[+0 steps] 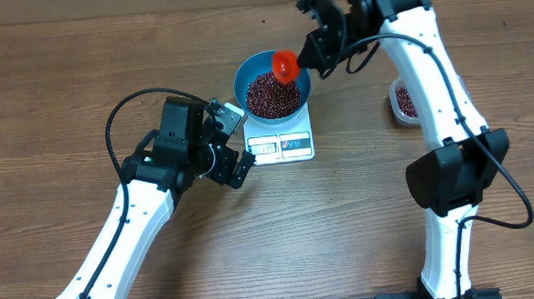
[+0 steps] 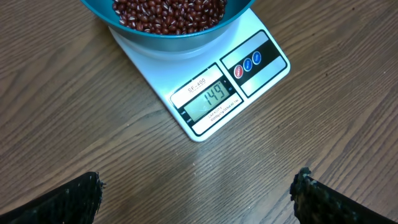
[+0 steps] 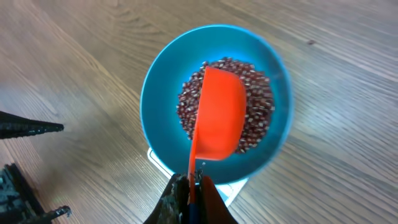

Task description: Scoop item into bowl and weigh 150g on scale

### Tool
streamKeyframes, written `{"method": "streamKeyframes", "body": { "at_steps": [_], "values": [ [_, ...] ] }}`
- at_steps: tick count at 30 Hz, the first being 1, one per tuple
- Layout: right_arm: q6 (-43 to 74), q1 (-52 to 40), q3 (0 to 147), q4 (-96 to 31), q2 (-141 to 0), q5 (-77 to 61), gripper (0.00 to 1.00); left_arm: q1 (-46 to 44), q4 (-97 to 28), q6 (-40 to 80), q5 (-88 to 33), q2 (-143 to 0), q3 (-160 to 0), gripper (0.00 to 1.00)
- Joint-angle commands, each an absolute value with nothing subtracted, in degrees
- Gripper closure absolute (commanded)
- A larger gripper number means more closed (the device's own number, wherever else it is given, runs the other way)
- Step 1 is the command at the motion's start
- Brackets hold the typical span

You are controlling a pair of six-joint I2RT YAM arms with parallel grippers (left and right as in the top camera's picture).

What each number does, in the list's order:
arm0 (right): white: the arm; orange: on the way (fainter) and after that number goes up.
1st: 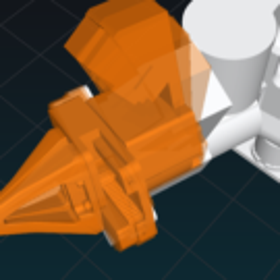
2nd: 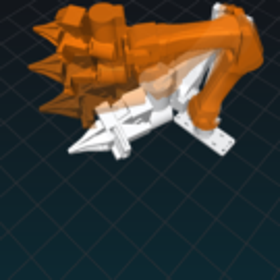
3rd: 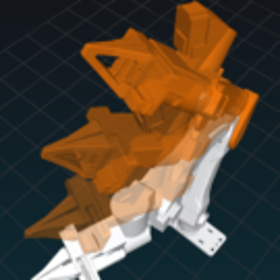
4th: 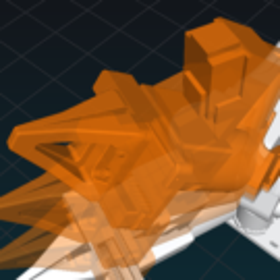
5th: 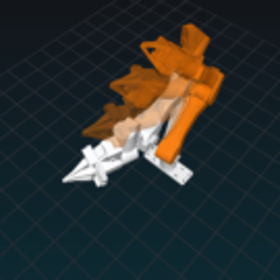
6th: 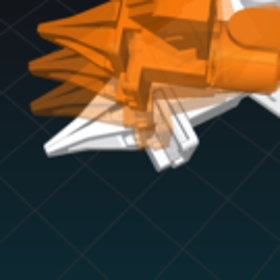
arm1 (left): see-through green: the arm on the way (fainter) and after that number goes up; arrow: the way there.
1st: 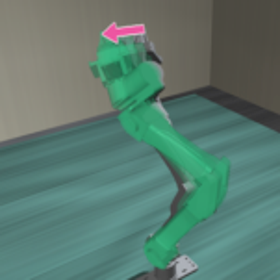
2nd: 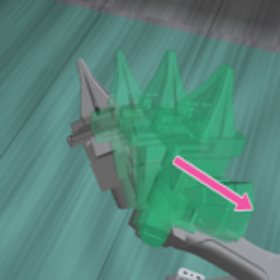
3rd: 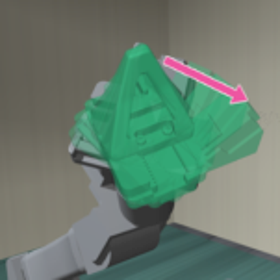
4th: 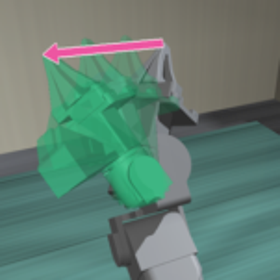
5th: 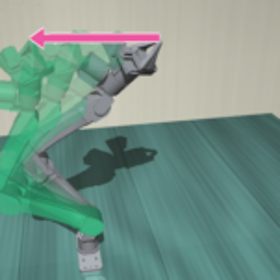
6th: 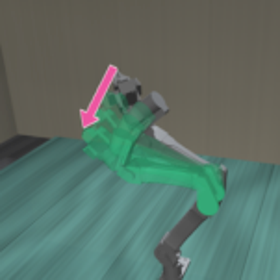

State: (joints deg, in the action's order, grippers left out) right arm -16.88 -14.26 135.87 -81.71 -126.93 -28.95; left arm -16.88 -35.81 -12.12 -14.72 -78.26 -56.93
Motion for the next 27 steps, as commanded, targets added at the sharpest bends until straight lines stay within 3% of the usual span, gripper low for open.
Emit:
{"method": "streamKeyframes", "body": {
  "at_steps": [1,21,27],
  "values": [
    [-16.71,-13.06,137.78,-81.56,-122.54,-31.27,0.96,-16.91,-35.79,-11.55,-14.81,-78.65,-56.84,0.0],
    [-16.73,-11.9,137.78,-81.56,-121.97,-34.5,0.96,-16.91,-35.79,-11.55,-14.81,-78.65,-56.82,0.0],
    [-16.73,-14.39,137.78,-81.58,-121.97,-27.38,0.96,-16.91,-35.79,-11.55,-14.83,-78.65,-56.84,0.01]
  ]
}}
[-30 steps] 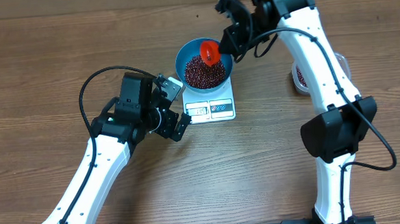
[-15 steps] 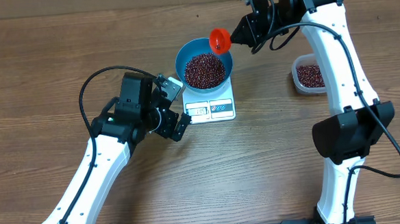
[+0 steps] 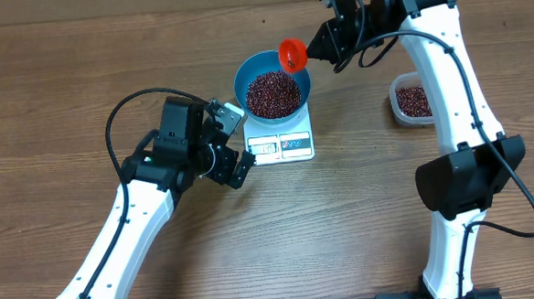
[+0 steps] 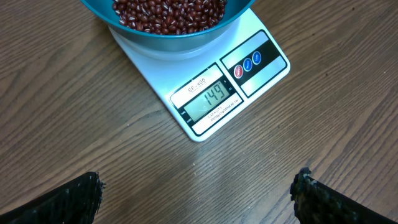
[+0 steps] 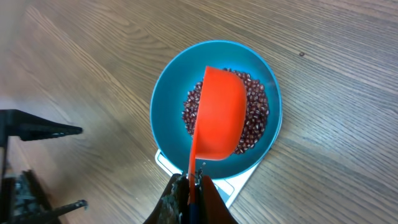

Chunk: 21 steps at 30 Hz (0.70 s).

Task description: Scoop item into bowl and weigh 150g on scale

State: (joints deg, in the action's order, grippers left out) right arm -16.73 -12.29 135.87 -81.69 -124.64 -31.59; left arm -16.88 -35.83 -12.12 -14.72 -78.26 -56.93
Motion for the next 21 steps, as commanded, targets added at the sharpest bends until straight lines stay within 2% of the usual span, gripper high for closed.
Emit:
{"method": "streamKeyframes", "body": {
  "at_steps": [1,13,21],
  "values": [
    [-16.73,-14.92,137.78,-81.6,-121.97,-25.96,0.96,-16.91,-35.79,-11.55,-14.81,-78.65,-56.82,0.0],
    [-17.02,-24.29,137.78,-81.34,-121.97,-1.17,0.96,-16.91,-35.79,-11.55,-14.81,-78.65,-56.82,0.0],
    [-18.5,-25.45,137.78,-80.66,-121.97,0.54,0.96,-16.91,-35.79,-11.55,-14.81,-78.65,-56.82,0.0]
  ]
}}
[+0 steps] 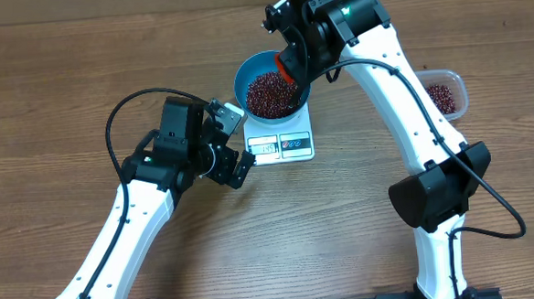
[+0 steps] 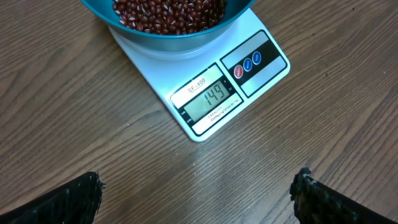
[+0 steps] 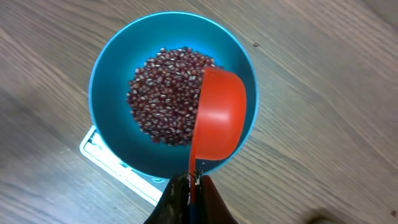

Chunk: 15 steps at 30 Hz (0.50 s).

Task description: Scoop item into bowl and weigh 150g on scale

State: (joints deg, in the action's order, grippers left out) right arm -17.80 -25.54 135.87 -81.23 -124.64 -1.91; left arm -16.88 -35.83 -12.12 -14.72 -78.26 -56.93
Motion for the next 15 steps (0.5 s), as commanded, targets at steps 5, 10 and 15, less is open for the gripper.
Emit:
{"method": "streamKeyframes", "body": {
  "at_steps": [5,10,15],
  "values": [
    [-18.74,-25.78,137.78,-79.83,-121.97,-2.22,0.96,-16.91,-35.77,-11.55,-14.81,-78.65,-56.82,0.0],
    [-21.32,-27.05,137.78,-79.57,-121.97,-1.67,0.96,-16.91,-35.79,-11.55,-14.83,-78.65,-56.82,0.0],
    [-21.3,-27.35,137.78,-79.29,-121.97,-0.05,0.96,-16.91,-35.79,-11.55,-14.81,-78.65,-56.84,0.0]
  ]
}}
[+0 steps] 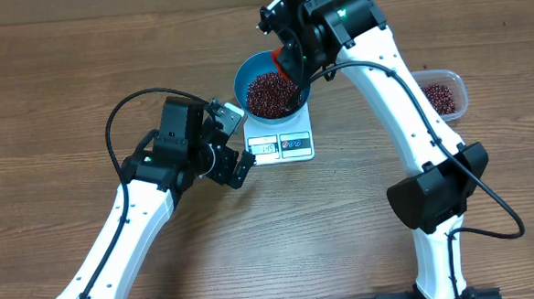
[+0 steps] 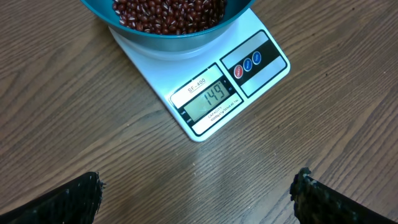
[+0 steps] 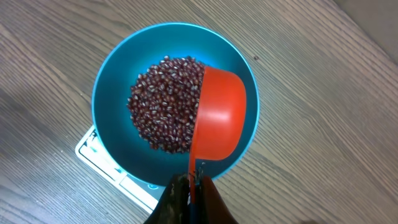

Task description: Scoop item into bowl and weigh 150g on scale

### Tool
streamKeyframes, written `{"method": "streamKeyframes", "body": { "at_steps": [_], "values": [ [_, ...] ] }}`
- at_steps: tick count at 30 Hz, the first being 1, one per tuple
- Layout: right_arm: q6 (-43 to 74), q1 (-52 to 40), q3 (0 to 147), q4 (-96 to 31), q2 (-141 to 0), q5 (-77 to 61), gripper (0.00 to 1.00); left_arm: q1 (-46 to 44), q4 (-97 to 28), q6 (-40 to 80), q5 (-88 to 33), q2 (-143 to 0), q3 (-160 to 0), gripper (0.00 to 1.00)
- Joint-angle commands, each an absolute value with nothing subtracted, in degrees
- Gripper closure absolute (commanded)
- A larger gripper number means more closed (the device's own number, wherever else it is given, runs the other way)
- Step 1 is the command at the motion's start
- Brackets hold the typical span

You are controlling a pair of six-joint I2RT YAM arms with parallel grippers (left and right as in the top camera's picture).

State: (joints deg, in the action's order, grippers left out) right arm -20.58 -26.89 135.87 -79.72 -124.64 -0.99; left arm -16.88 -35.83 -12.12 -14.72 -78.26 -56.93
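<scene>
A blue bowl (image 1: 254, 75) of red beans (image 3: 163, 112) stands on the white scale (image 2: 249, 37), whose display (image 2: 211, 99) reads 149. My right gripper (image 3: 191, 186) is shut on the handle of the orange scoop (image 3: 219, 118), whose underside faces the wrist camera over the bowl's right half; in the overhead view the scoop (image 1: 284, 68) shows at the bowl's right rim. Left of the scale, low over the table, my left gripper (image 1: 234, 144) stands open, holding nothing, its dark fingertips (image 2: 74, 199) at the bottom corners of the left wrist view.
A clear tub of red beans (image 1: 442, 94) sits at the right of the wooden table (image 1: 53, 78). The right arm reaches over the scale from the right. A black cable loops beside the left arm.
The right gripper with the scoop has shifted slightly, staying over the bowl's right side. The display still reads 149. The left arm has not moved.
The scoop was held over the bowl's beans, with 149 on the display. Then it was at the bowl's far right rim, higher up. Then the right arm had swung round and the scoop hung over the bowl's right half, where it stays now.
</scene>
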Motion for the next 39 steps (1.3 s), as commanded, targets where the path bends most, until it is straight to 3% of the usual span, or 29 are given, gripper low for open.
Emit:
{"method": "streamKeyframes", "body": {
  "at_steps": [1,27,39],
  "values": [
    [-21.3,-27.35,137.78,-79.29,-121.97,-0.05,0.96,-16.91,-35.79,-11.55,-14.81,-78.65,-56.82,0.01],
    [-21.04,-28.01,137.78,-79.29,-121.93,4.82,0.96,-16.91,-35.79,-11.55,-14.81,-78.65,-56.82,0.01],
    [-19.51,-27.79,137.75,-80.03,-121.93,-3.36,0.96,-16.91,-35.79,-11.55,-14.81,-78.65,-56.84,0.0]
  ]
}}
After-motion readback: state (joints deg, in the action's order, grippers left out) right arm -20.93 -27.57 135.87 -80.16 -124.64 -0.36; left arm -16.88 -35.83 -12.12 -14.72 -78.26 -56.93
